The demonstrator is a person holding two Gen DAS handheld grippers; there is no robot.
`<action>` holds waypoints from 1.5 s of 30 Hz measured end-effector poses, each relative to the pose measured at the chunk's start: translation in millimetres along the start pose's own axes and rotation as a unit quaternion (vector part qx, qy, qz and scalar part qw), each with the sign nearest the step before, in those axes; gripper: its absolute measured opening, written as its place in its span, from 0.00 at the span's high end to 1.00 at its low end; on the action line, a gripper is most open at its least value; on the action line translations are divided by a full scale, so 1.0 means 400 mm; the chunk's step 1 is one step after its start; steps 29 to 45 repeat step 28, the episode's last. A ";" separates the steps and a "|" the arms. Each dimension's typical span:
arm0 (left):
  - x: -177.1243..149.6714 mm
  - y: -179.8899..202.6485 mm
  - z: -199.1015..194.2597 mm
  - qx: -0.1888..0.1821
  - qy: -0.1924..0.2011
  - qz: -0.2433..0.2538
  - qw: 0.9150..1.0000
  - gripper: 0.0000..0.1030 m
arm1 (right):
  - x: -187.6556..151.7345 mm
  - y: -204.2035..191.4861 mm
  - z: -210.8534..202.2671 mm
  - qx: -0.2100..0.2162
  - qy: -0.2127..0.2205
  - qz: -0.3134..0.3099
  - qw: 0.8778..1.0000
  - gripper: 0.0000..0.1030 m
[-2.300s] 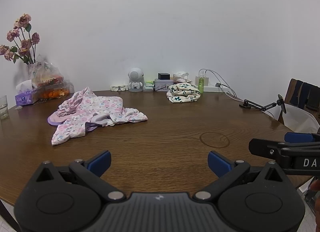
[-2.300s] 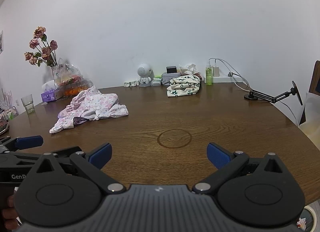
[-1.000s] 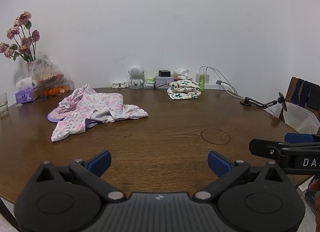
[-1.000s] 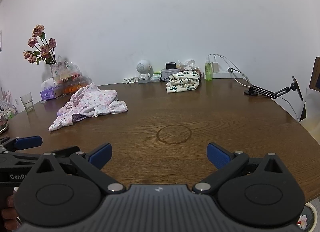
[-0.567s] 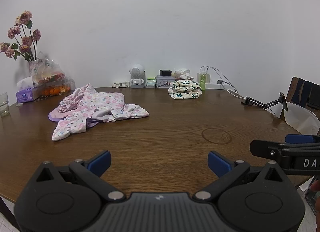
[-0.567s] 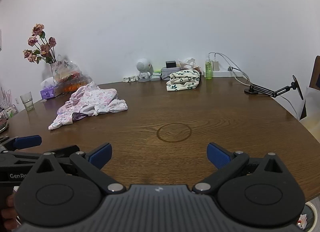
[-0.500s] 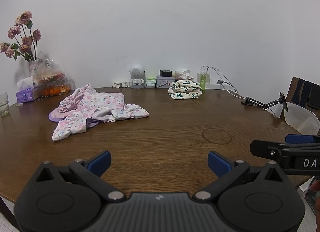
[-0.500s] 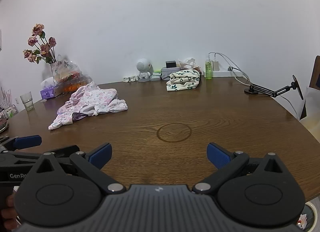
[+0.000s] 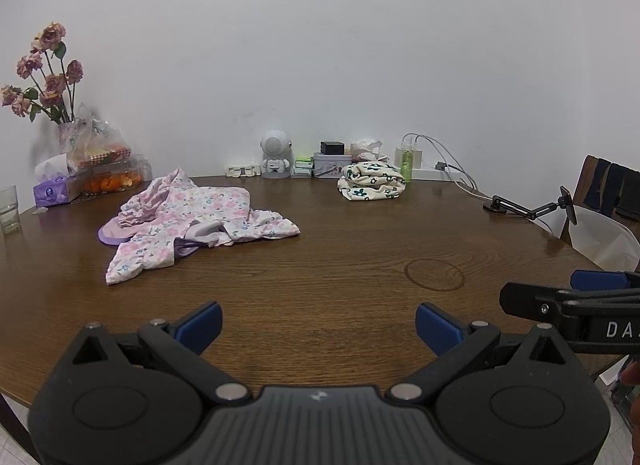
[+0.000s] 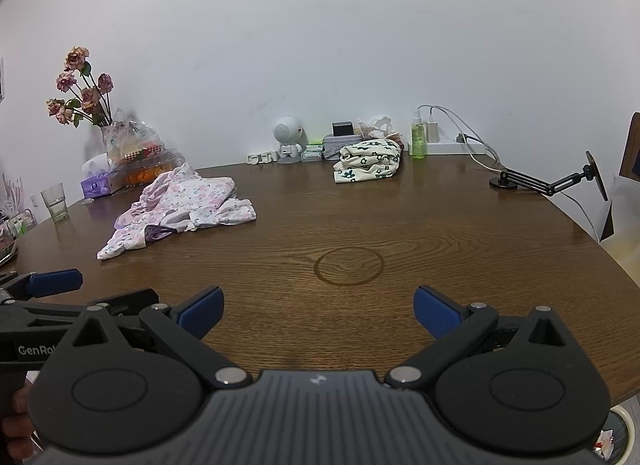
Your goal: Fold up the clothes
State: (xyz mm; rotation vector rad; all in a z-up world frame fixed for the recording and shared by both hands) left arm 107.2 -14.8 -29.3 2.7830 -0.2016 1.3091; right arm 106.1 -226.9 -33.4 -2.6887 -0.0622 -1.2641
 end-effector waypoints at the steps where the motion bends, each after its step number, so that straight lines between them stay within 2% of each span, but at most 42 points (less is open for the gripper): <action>1: 0.000 0.000 -0.001 0.000 0.000 0.000 1.000 0.00 | 0.000 0.000 0.000 0.000 0.000 0.000 1.000 0.00; 45: -0.007 -0.001 0.001 0.002 -0.002 -0.001 1.000 0.00 | -0.007 0.002 0.004 0.002 -0.004 0.001 1.000 0.00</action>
Point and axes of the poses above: each gripper's, at about its wrist camera, not at the fingertips, and z roughly the way its jaws point, y to its right, x to its top, the point moved 8 cm from there along z, roughly the way its jaws point, and after that the axes turned 15 degrees about -y, right-handed, at the moved point
